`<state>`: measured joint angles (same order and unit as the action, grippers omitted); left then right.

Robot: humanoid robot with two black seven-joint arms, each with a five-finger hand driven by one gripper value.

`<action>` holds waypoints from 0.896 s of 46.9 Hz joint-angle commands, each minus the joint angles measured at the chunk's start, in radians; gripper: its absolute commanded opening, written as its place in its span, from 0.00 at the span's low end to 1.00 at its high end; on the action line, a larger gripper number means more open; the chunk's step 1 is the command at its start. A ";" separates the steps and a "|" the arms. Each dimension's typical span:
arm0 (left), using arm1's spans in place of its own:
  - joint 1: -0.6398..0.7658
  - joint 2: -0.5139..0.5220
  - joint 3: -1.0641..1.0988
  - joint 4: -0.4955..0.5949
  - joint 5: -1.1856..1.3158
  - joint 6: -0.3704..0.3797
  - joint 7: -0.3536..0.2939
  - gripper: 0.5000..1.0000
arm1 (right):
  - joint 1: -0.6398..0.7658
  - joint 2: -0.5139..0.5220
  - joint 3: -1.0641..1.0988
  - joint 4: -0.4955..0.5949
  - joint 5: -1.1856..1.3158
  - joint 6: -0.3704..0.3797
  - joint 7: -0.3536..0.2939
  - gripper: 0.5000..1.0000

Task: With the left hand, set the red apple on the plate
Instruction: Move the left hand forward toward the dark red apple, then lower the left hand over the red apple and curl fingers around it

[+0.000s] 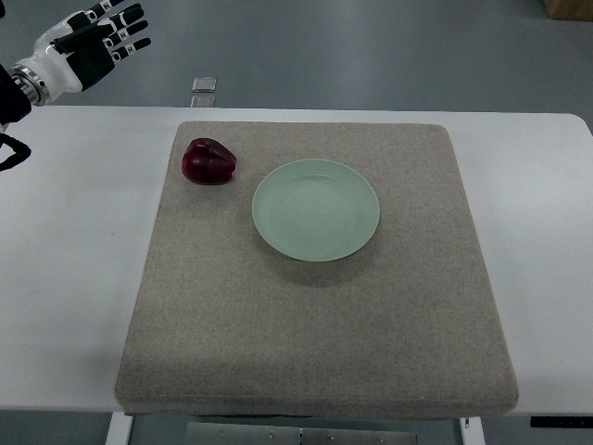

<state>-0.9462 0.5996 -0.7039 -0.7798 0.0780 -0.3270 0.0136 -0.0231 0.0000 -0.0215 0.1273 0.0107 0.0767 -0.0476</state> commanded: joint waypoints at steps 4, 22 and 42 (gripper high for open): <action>-0.016 0.020 -0.014 -0.042 0.294 -0.012 0.000 1.00 | 0.000 0.000 0.000 0.000 0.000 0.000 0.000 0.86; -0.078 0.042 -0.003 -0.142 0.946 -0.122 -0.001 0.99 | 0.000 0.000 0.000 0.000 0.000 0.000 0.000 0.86; -0.066 0.025 0.020 -0.210 1.401 -0.141 -0.038 0.99 | 0.000 0.000 0.000 0.000 0.000 0.000 0.000 0.86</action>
<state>-1.0173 0.6263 -0.6988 -0.9924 1.4708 -0.4679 -0.0236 -0.0230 0.0000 -0.0215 0.1273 0.0107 0.0767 -0.0476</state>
